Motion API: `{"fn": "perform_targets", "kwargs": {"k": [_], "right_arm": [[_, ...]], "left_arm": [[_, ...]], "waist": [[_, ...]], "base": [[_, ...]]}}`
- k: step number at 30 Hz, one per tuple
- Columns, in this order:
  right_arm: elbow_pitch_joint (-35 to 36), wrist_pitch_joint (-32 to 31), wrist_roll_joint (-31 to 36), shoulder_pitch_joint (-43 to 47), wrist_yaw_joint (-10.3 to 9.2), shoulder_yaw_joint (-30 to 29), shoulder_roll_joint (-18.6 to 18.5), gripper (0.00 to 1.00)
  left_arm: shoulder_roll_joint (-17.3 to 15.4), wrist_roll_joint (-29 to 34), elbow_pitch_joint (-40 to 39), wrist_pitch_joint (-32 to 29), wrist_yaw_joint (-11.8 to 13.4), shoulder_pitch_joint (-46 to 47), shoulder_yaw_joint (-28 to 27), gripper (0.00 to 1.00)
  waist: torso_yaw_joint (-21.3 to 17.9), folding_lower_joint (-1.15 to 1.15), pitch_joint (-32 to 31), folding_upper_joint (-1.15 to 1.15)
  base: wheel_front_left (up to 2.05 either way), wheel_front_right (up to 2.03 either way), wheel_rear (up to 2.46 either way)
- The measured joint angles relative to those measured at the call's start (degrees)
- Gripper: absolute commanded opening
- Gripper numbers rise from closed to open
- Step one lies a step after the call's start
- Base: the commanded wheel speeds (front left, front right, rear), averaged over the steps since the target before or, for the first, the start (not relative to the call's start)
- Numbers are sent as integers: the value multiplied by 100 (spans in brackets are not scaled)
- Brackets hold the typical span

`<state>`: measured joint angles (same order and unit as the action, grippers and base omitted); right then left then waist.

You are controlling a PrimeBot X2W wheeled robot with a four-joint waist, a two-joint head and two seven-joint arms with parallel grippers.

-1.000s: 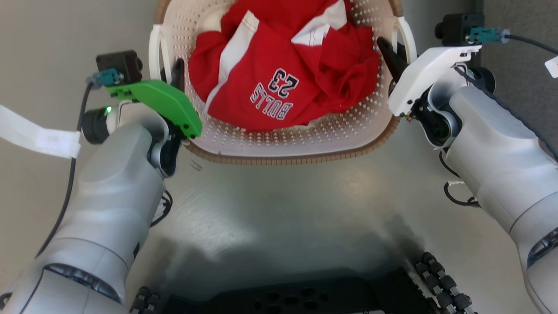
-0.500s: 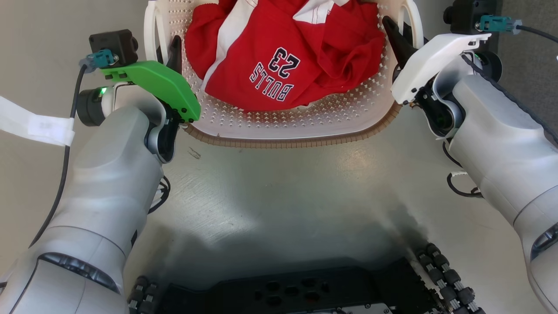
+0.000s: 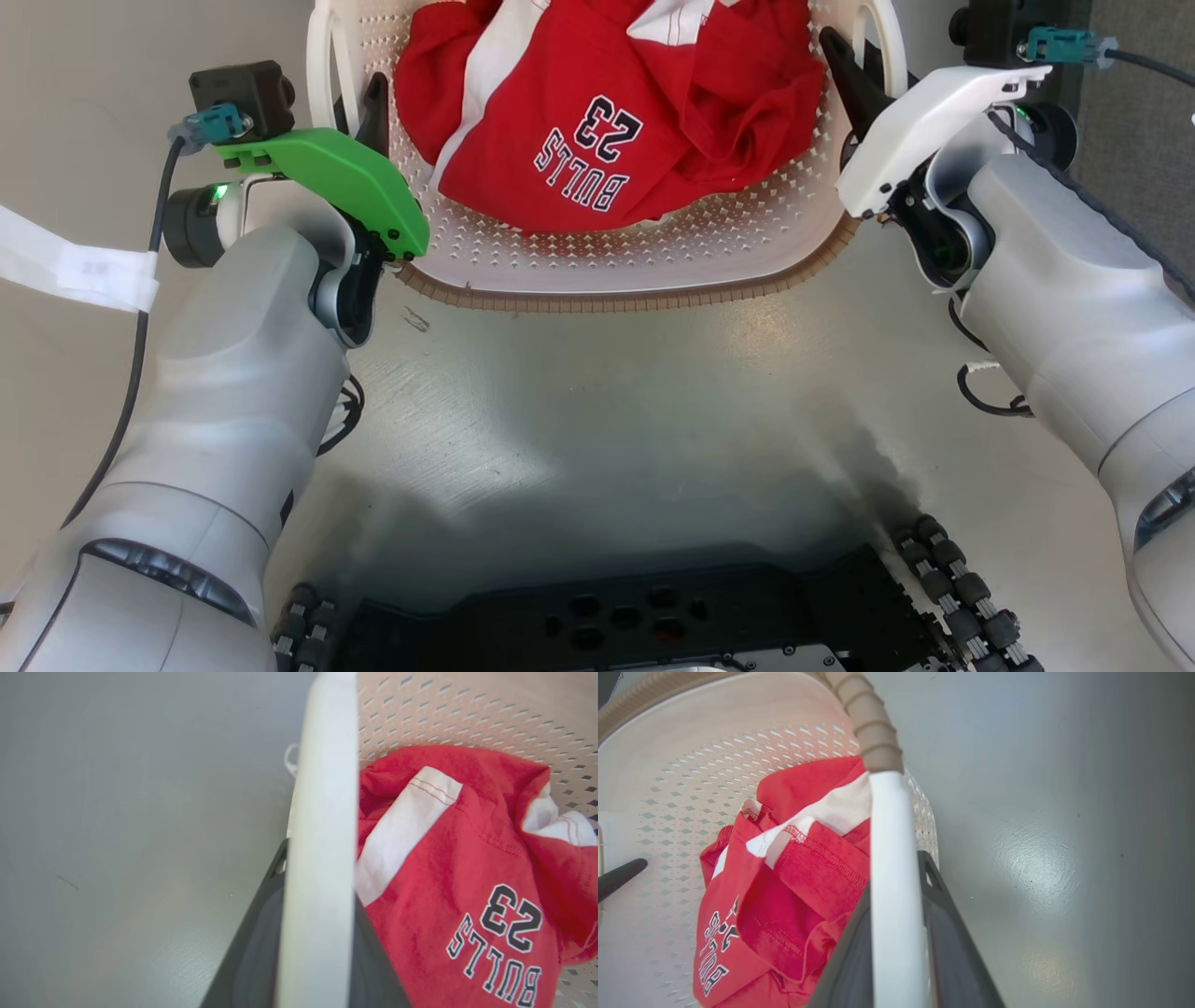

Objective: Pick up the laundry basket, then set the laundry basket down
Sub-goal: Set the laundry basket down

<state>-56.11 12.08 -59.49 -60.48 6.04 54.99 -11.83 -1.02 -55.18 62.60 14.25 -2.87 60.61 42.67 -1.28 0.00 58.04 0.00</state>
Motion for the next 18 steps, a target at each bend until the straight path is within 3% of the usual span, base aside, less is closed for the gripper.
{"fn": "perform_targets", "kwargs": {"k": [1, 2, 3, 4, 5, 6, 18], "right_arm": [[-5, 0, 0, -15, 0, 12, 0, 19], [-9, 2, 0, -21, 0, 22, 2, 32], [-15, 9, 0, -21, 14, 33, 4, 38], [-33, 9, 0, -21, 51, 52, 3, 49], [-47, 10, -1, -20, 67, 70, 4, 93], [-65, 19, -9, -21, 103, 81, 18, 100], [-199, 51, -100, -23, 103, 101, 101, 100]], "left_arm": [[0, -1, 2, 1, -9, 4, 2, 0], [0, -1, 7, 1, -9, 9, 2, 11], [0, -1, 15, 0, -13, 16, 8, 38], [-2, -1, 24, 0, -18, 19, 24, 86], [-12, -1, 36, 1, -18, 25, 31, 100], [-14, 0, 42, 1, -19, 37, 32, 100], [-11, -19, 152, 1, -64, 64, 79, 100]], "waist": [[0, 0, 5, 0], [-1, 0, 10, 0], [-1, 0, 14, 0], [-3, 0, 18, 0], [-5, 0, 20, 0], [-6, 0, 22, 0], [-17, 0, 2, 0]], "base": [[0, 0, 0], [0, 0, 0], [0, 0, 0], [0, 0, 0], [0, 0, 0], [0, 0, 0], [0, 0, 0]]}}
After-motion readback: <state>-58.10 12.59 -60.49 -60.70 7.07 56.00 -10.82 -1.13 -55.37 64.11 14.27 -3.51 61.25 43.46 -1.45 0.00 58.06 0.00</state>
